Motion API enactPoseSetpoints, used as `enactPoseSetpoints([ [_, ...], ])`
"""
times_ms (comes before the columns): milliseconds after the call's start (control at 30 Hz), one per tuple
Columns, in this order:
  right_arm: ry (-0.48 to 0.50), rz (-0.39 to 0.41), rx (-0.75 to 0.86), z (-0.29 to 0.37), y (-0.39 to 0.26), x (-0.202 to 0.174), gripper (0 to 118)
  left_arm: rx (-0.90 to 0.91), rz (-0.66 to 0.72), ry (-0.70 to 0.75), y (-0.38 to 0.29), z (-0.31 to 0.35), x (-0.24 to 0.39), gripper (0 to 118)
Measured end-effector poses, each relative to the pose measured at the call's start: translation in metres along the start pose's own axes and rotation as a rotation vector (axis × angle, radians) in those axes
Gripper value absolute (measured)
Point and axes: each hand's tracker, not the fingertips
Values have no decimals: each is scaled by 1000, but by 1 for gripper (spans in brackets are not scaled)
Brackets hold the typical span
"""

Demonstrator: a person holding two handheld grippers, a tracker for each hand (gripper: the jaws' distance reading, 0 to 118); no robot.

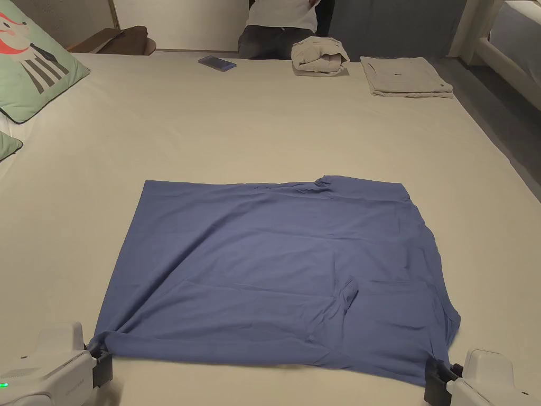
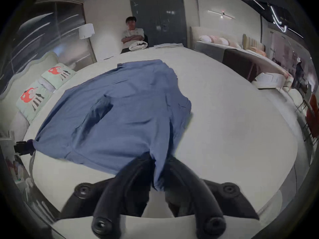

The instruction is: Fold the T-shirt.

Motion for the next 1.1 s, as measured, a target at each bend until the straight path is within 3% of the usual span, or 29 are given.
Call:
enactPoseSetpoints([
  [100,-17,31,24,6,4,-5,8,1,4,0,0,0,-2,3],
  [267,5,7,79,21,22,-4,8,39,82,-41,13,12,-12,3],
  [633,12,33,231,-11,126,-22,8,140,76,-80,115,-1,-1,3],
  [833,-14,40,190,-70,168,-31,8,93,20,-43,155,-54,13,3],
  [1100,-72,19,21,-159,189,-27,8,-24,-34,1,179,-131,28,3],
])
